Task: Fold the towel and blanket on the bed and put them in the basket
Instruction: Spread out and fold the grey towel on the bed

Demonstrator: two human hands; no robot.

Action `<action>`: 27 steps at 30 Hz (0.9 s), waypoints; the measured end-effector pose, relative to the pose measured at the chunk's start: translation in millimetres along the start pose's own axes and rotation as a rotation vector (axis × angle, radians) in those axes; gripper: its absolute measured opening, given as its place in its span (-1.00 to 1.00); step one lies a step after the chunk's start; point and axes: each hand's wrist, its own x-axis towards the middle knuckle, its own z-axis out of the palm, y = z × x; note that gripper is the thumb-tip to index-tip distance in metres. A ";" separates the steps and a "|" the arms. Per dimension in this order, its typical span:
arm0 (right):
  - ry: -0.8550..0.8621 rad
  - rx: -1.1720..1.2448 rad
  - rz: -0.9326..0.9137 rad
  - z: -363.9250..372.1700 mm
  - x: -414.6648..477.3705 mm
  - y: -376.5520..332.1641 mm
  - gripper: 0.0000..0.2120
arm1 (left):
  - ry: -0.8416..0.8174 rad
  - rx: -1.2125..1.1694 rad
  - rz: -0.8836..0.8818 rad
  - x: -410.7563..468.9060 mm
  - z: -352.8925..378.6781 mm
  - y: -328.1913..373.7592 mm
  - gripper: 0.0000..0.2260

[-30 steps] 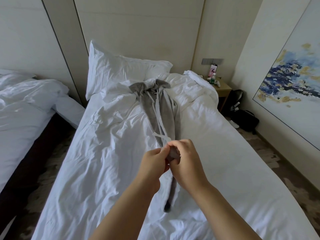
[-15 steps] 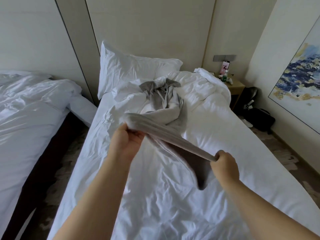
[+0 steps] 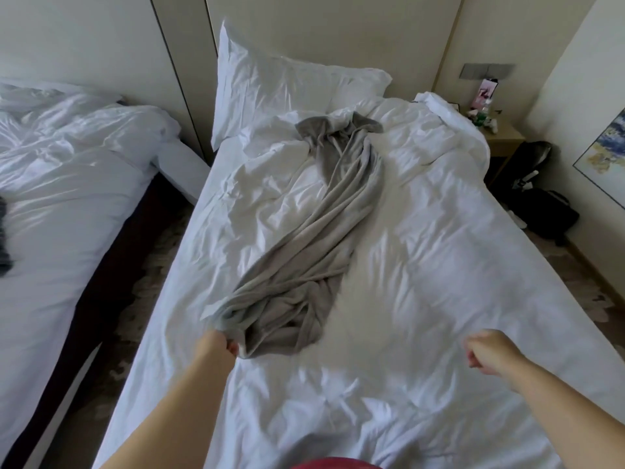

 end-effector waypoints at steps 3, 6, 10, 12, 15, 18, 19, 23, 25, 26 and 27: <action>-0.192 -0.050 -0.071 42.4 -11.0 -8.4 -0.77 | 0.031 0.074 -0.034 9.6 3.3 -20.1 -0.66; -0.314 -0.125 -0.093 71.7 -15.2 -19.0 -0.79 | 0.059 0.062 -0.048 16.6 9.3 -30.3 -0.72; -0.436 -0.206 -0.117 103.6 -4.9 -37.7 -0.80 | -0.039 0.139 0.012 23.2 13.0 -43.7 -0.85; -0.480 -0.251 -0.137 121.6 4.2 -52.4 -0.80 | -0.090 0.172 0.031 28.6 13.1 -47.7 -0.82; -0.530 -0.320 -0.177 154.6 20.7 -77.4 -0.78 | -0.119 0.241 0.047 38.1 9.7 -49.0 -0.81; -0.562 -0.366 -0.215 202.3 43.9 -106.9 -0.82 | -0.102 0.287 0.028 57.2 -5.0 -45.8 -0.87; -0.546 -0.349 -0.229 221.0 53.3 -117.6 -0.86 | -0.103 0.292 0.025 65.7 -11.0 -43.8 -0.88; -0.387 -0.179 -0.190 296.3 89.4 -149.2 -0.51 | -0.018 0.283 0.027 101.2 -39.0 -35.3 -0.88; -0.339 -0.119 -0.138 324.2 103.4 -150.5 -0.43 | 0.007 0.271 0.018 112.1 -50.1 -33.4 -0.90; -0.319 -0.120 -0.121 333.4 108.8 -147.6 -0.45 | 0.002 0.268 0.012 114.4 -54.0 -33.4 -0.91; -0.294 -0.133 -0.113 338.0 111.5 -144.4 -0.49 | -0.005 0.261 0.010 115.5 -57.4 -33.9 -0.91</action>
